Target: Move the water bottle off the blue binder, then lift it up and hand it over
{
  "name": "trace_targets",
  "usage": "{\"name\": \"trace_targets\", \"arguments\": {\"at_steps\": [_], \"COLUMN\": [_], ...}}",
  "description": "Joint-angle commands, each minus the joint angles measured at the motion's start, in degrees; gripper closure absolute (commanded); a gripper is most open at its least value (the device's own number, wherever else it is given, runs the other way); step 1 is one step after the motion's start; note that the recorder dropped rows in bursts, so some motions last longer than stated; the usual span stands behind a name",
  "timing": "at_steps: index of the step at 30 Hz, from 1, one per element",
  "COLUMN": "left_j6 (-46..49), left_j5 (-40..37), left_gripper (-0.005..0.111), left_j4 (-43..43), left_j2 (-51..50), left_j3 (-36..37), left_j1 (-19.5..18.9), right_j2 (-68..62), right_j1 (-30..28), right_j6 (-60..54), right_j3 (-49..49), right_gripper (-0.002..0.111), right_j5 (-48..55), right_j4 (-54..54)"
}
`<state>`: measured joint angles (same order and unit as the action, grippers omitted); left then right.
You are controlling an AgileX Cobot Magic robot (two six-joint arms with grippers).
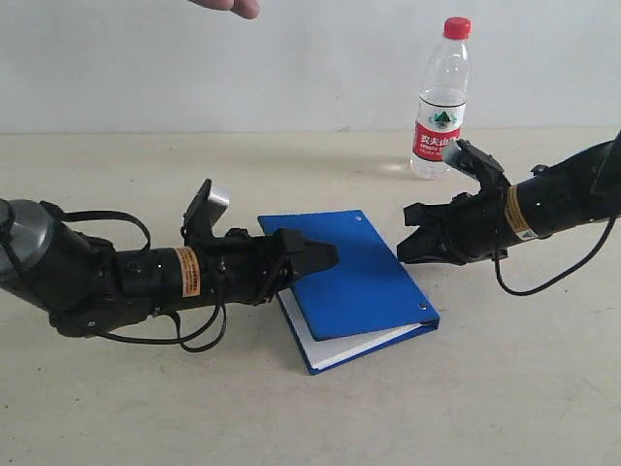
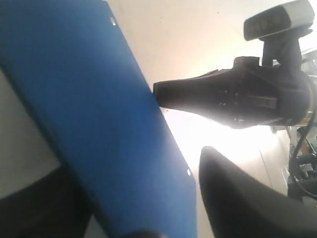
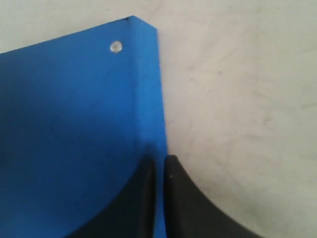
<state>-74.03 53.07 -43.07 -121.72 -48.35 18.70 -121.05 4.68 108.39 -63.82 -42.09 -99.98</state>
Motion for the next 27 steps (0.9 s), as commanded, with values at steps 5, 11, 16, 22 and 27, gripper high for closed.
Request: {"name": "trace_targets", "arguments": {"at_steps": [5, 11, 16, 22, 27], "left_j6": [-5.02, 0.98, 5.05, 9.84, 9.84], "left_j5": [0.44, -0.28, -7.89, -3.03, 1.28], "left_gripper": [0.059, 0.102, 0.102, 0.102, 0.102], "left_j4": [-7.32, -8.52, -8.39, -15.60, -19.85], "left_j2": [0.41, 0.41, 0.41, 0.41, 0.41], "left_j3": [-3.46, -3.34, -3.34, -3.34, -3.34], "left_j1": [0.26, 0.26, -0.36, -2.12, -2.24], "right_j2": [0.29, 0.29, 0.42, 0.42, 0.42], "right_j1": [0.02, -0.11, -0.11, -0.11, -0.11], "right_j6": [-2.34, -12.38, -15.64, -17.63, -14.35], "right_j3": [0.19, 0.19, 0.19, 0.19, 0.19], "right_gripper": [0.106, 0.105, 0.075, 0.042, 0.042], "right_j5": [-4.03, -3.60, -7.39, -10.07, -7.32], "right_j4": [0.03, 0.03, 0.03, 0.03, 0.03]}}
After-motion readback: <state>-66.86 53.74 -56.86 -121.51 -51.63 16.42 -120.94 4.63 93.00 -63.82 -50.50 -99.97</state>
